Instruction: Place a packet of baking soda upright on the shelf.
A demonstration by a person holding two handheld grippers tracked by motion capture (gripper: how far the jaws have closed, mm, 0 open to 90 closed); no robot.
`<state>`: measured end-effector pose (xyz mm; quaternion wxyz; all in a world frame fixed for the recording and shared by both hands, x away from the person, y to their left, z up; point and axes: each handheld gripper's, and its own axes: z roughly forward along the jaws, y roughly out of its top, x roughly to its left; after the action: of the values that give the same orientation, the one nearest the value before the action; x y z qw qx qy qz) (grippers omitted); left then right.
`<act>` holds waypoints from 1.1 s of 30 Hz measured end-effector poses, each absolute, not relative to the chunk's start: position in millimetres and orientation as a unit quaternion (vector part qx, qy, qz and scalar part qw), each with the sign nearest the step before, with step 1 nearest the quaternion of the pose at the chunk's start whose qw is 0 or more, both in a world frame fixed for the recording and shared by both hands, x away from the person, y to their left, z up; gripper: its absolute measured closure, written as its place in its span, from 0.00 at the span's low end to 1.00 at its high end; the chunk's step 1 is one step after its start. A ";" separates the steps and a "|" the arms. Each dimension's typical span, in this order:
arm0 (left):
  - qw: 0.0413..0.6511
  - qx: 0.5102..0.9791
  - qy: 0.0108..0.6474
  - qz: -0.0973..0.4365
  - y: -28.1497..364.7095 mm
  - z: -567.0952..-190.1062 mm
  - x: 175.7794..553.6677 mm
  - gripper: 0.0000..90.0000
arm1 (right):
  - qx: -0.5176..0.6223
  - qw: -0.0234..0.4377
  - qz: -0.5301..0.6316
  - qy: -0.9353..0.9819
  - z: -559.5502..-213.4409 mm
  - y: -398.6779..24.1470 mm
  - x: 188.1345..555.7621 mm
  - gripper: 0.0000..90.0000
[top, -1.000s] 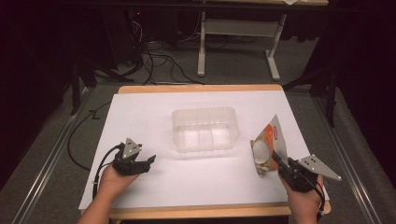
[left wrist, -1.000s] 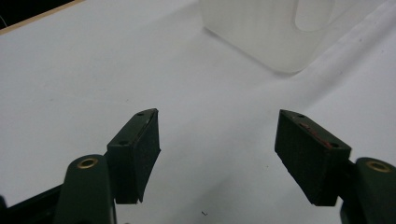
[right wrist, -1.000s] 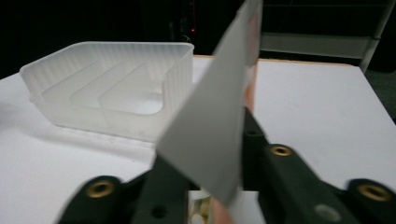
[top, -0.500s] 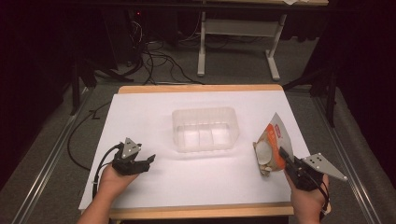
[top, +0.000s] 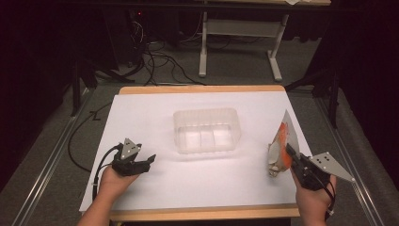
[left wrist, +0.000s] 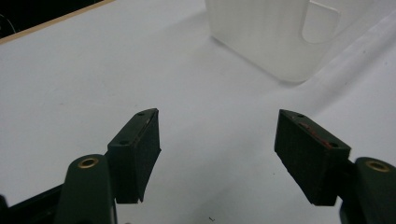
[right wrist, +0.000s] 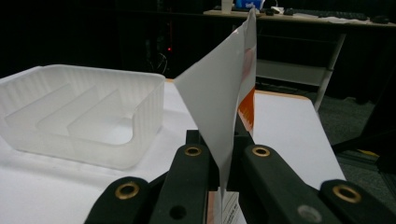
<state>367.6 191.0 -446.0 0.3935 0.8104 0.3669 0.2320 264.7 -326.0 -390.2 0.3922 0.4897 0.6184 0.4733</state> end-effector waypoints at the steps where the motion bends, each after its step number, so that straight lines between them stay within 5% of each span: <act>1: 0.394 0.810 0.367 0.232 191.3 -445.9 367.6 0.35 | 0.489 0.395 0.473 0.617 -388.9 -327.0 264.2 1.00; 33: 0.413 0.798 0.368 0.241 195.4 -442.1 364.3 0.35 | 0.460 0.389 0.524 0.601 -330.8 -303.4 293.6 1.00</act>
<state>364.3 195.4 -442.1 0.4128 0.7976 0.3678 0.2413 293.6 -303.4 -330.8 0.3892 0.4604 0.6013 0.5244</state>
